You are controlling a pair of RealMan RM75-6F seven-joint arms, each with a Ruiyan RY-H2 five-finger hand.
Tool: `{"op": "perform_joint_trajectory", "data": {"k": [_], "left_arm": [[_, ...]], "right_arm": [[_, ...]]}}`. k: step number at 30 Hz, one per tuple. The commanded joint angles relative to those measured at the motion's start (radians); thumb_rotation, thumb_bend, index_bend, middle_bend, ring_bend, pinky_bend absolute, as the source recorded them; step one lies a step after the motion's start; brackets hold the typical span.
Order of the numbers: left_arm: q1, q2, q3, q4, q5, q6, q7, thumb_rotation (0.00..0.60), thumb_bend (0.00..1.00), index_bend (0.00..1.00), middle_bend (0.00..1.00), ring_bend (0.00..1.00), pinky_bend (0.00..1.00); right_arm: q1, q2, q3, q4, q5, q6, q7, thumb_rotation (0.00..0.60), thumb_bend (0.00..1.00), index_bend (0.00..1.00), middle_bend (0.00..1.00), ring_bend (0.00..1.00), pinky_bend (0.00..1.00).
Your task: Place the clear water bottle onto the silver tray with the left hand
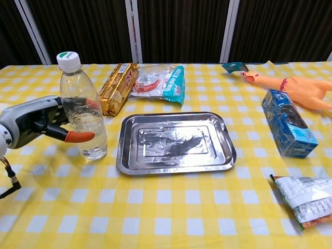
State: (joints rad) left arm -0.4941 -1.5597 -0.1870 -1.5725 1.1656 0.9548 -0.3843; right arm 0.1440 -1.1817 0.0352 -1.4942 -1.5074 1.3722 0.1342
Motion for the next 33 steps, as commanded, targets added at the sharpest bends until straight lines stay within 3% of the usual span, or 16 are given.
{"op": "perform_joint_trajectory", "data": {"k": [1,11,24,33], "left_arm": [[0.002,-0.011,-0.002,0.006,0.001,0.013,0.008,0.6,0.38,0.3,0.27,0.0,0.02],[0.02,-0.027,-0.012,-0.008,-0.003,0.062,0.031,0.6,0.48,0.45,0.42,0.0,0.03],[0.019,0.031,-0.051,-0.099,0.002,0.031,-0.054,0.6,0.47,0.45,0.41,0.0,0.03],[-0.022,0.011,-0.078,-0.192,-0.045,0.044,0.064,0.6,0.47,0.45,0.42,0.0,0.03]], "right_arm": [[0.0,0.001,0.0,-0.001,0.001,-0.001,-0.001,0.6,0.05,0.11,0.0,0.01,0.0],[0.001,0.002,-0.001,-0.001,-0.001,-0.001,0.002,0.6,0.05,0.11,0.0,0.01,0.0],[0.006,0.002,0.001,-0.005,0.006,-0.013,-0.008,0.6,0.05,0.11,0.0,0.01,0.0],[0.004,0.003,0.001,-0.003,0.009,-0.012,0.002,0.6,0.05,0.11,0.0,0.01,0.0]]}}
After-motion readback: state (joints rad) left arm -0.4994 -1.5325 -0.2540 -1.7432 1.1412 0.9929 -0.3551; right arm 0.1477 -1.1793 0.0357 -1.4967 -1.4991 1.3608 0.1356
